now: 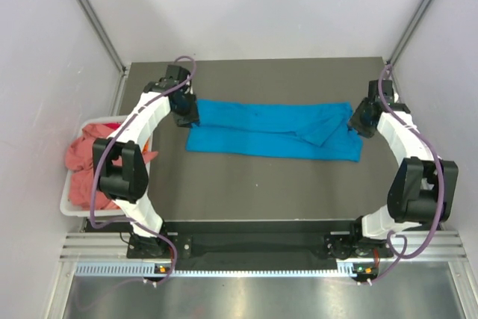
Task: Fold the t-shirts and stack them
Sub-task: Fold the tshirt
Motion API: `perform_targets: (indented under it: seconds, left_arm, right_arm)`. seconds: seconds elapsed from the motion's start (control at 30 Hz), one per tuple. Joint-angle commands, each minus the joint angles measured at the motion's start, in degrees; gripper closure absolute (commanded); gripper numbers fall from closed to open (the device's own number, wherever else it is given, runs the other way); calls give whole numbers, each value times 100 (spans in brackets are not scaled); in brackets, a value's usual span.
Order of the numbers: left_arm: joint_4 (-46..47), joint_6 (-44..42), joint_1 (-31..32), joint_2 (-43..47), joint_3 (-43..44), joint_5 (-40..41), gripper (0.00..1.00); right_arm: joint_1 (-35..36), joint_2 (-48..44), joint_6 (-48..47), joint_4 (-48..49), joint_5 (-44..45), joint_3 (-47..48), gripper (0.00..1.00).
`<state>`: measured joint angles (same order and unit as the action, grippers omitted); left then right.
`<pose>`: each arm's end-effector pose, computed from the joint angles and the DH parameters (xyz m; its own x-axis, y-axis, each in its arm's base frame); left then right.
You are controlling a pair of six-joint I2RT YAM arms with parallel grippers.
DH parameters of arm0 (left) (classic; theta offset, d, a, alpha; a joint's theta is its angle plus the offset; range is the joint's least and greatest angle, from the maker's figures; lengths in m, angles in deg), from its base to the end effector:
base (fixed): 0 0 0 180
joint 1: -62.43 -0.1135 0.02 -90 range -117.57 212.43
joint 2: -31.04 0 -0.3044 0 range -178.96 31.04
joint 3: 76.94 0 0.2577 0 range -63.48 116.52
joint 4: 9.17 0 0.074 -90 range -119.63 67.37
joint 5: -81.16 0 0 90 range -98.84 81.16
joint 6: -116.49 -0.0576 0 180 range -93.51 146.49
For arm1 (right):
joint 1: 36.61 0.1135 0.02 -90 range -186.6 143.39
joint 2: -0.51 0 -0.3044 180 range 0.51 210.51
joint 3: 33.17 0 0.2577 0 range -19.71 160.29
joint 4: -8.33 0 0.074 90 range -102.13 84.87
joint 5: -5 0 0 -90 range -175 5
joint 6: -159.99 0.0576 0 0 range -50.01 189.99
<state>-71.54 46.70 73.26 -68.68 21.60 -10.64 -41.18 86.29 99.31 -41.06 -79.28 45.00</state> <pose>0.3804 -0.0746 0.2904 -0.8949 -0.1804 -0.4083 -0.1147 0.9769 -0.1803 0.3231 -0.0316 0.2728 -0.6636 0.5418 -0.5158 0.5257 0.8283 0.1938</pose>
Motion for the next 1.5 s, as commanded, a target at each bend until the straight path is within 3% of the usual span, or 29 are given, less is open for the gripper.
perform_targets:
  seconds: [0.0, 0.17, 0.37, 1.03, 1.13, 1.17, 1.27, 1.47]
  left_arm:
    - [722, 9, 287, 137, -105, -1137, 63]
    - [1348, 229, 411, 50, -412, -1498, 63]
    - [1199, 379, 350, -433, -483, -857, 63]
    - [1252, 300, 271, -276, -773, -742, 62]
    - [1261, 300, 271, -250, -809, -734, 62]
    - [1261, 300, 271, -241, -817, -734, 63]
    - [1261, 282, 271, -214, -826, -734, 63]
    - [1340, 352, 297, -249, -844, -883, 62]
  right_arm:
    - [123, 298, 617, 786, -755, -203, 59]
    - [623, 510, 1013, 1289, -958, -424, 58]
    - [1107, 571, 1681, 1649, -818, -766, 56]
    - [1389, 993, 2112, 1307, -352, -652, 57]
    - [1416, 1063, 2113, 1482, -404, -652, 62]
    - [1442, 1081, 2104, 1544, -413, -644, 71]
    - [1477, 1020, 1964, 1798, -335, -617, 87]
    - [1740, 1213, 1209, 1721, -282, -64, 87]
